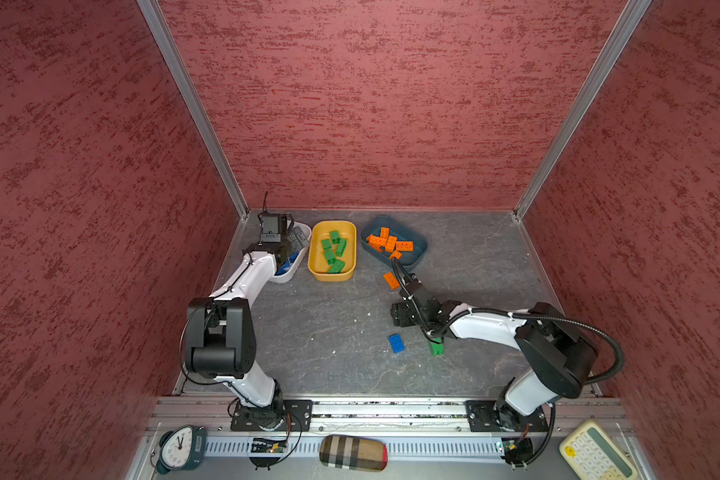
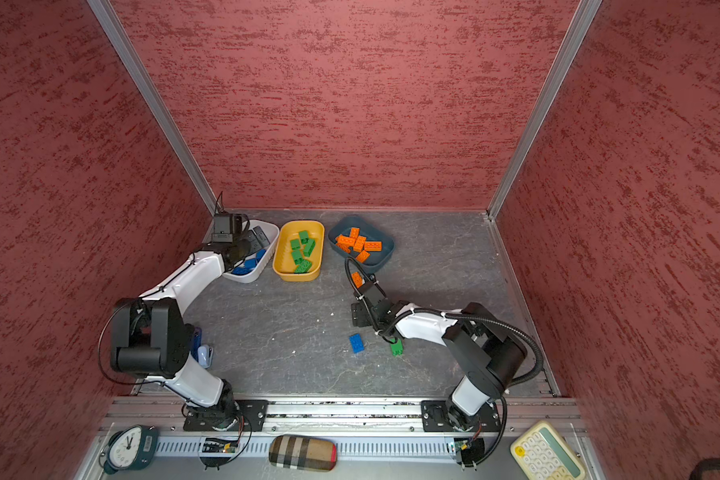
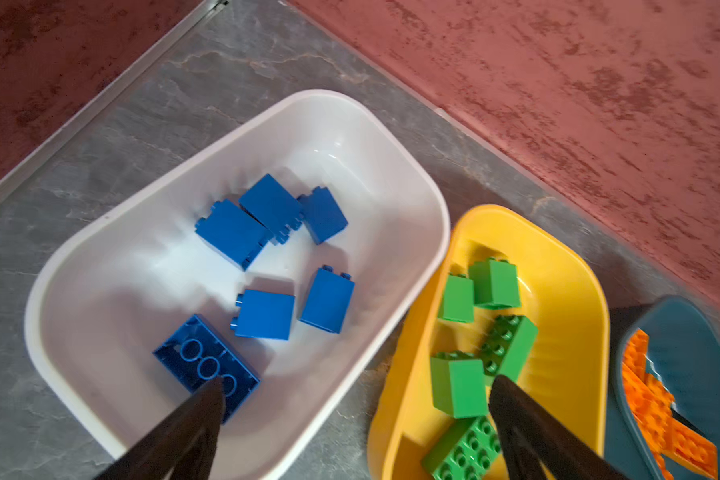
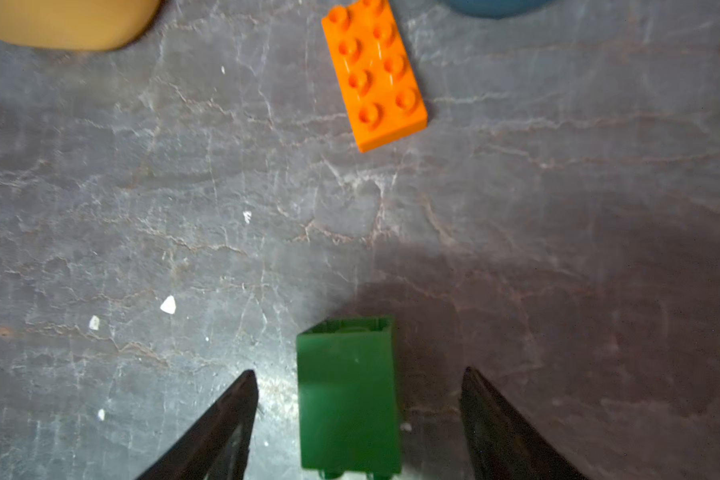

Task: Sort the legos into containers by color
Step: 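Lower the right gripper onto a green brick and grasp it while left withdraws, then carry the green brick into the yellow tub and release it with right gripper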

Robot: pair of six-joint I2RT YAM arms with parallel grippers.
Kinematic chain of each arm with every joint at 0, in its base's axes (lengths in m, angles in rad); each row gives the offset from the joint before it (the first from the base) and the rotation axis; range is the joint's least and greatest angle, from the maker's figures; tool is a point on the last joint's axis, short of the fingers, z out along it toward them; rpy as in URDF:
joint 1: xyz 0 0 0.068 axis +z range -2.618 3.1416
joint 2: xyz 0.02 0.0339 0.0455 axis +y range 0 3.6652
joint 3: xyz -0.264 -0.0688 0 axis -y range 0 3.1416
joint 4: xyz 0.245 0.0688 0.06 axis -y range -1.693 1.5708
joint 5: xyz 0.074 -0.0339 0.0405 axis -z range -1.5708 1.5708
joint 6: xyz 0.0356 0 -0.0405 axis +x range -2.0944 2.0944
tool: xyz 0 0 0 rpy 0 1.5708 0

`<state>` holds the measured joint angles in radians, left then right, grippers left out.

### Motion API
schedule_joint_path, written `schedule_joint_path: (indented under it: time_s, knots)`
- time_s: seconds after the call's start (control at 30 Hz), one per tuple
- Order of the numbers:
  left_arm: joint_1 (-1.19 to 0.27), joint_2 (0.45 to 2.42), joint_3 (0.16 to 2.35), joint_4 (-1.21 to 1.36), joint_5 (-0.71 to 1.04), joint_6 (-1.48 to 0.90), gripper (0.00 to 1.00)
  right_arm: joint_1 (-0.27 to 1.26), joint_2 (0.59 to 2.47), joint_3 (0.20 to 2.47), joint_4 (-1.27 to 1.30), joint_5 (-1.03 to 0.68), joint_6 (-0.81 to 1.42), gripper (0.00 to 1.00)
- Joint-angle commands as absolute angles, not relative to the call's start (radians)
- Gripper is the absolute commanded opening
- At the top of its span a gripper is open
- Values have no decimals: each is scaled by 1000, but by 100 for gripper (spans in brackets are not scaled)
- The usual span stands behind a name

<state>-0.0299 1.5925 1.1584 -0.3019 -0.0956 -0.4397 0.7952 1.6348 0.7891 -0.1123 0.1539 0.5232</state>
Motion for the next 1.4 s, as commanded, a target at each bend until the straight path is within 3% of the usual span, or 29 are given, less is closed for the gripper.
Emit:
schedule_joint_path:
  time_s: [0.0,0.07,0.33,0.77,1.03,1.37]
  knots:
    - [-57,1531,1082,-177,18,-450,100,819,1659,834,-188,242,521,70]
    - [-70,1503,1026,-101,75,-482,100,824,1664,841,-174,246,513,64]
    - [-113,1457,974,-63,1,-491,100,834,1704,894,-192,257,489,48]
    - [-114,1462,969,-56,15,-499,100,834,1686,892,-170,218,475,32]
    - [-114,1450,966,-55,6,-502,100,834,1662,977,-9,189,375,28]
    - [-131,1439,963,-79,-7,-538,99,831,1972,1415,88,48,281,28]
